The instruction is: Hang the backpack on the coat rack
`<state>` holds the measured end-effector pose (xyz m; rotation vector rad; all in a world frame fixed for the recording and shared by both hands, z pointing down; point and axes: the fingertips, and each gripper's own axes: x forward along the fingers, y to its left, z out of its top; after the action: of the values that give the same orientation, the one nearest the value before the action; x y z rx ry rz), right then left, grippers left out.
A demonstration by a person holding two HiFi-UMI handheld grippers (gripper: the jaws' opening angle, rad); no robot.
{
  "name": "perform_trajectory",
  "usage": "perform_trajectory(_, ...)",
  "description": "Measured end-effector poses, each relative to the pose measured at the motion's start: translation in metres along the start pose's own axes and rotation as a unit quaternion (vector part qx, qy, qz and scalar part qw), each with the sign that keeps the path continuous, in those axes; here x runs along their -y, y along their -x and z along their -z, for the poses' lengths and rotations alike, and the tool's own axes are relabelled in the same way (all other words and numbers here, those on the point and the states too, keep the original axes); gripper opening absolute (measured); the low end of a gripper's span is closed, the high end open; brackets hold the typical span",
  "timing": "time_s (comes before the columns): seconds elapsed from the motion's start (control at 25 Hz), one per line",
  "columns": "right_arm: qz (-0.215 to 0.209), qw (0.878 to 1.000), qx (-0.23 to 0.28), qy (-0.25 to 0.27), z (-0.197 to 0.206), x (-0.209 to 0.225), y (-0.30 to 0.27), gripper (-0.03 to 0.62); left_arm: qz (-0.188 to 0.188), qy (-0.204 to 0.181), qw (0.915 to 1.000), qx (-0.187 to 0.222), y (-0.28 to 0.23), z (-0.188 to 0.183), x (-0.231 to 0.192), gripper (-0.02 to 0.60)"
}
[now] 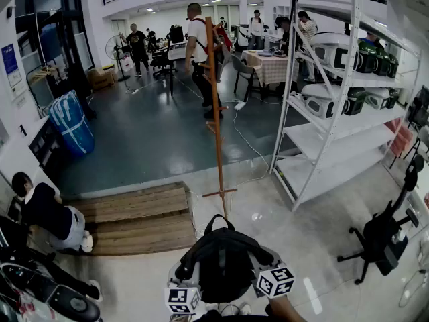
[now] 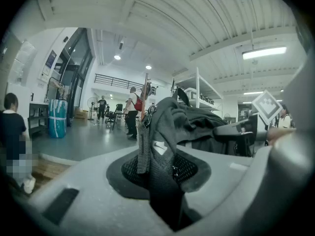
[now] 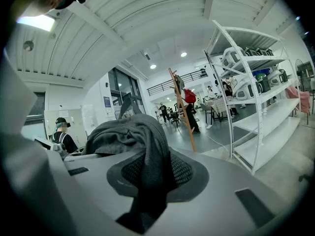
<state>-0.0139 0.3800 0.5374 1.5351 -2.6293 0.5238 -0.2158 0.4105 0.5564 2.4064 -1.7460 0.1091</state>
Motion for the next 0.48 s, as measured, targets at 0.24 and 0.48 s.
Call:
perform_trajectory(0.24, -0.002, 1.000, -0.001, -0.001, 0.0016, 0.0003, 0.0045, 0.078, -0.001, 0.005, 1.0000, -0.002, 0.0026, 0.0019, 0.0032, 0.118)
perform_trajectory(0.48, -0.002, 1.000, -0.002, -0.001, 0.0011, 0.0007, 0.0094, 0.077, -0.003, 0.008, 1.0000, -0.004, 0.0054, 0.0025, 0.0080, 0.118)
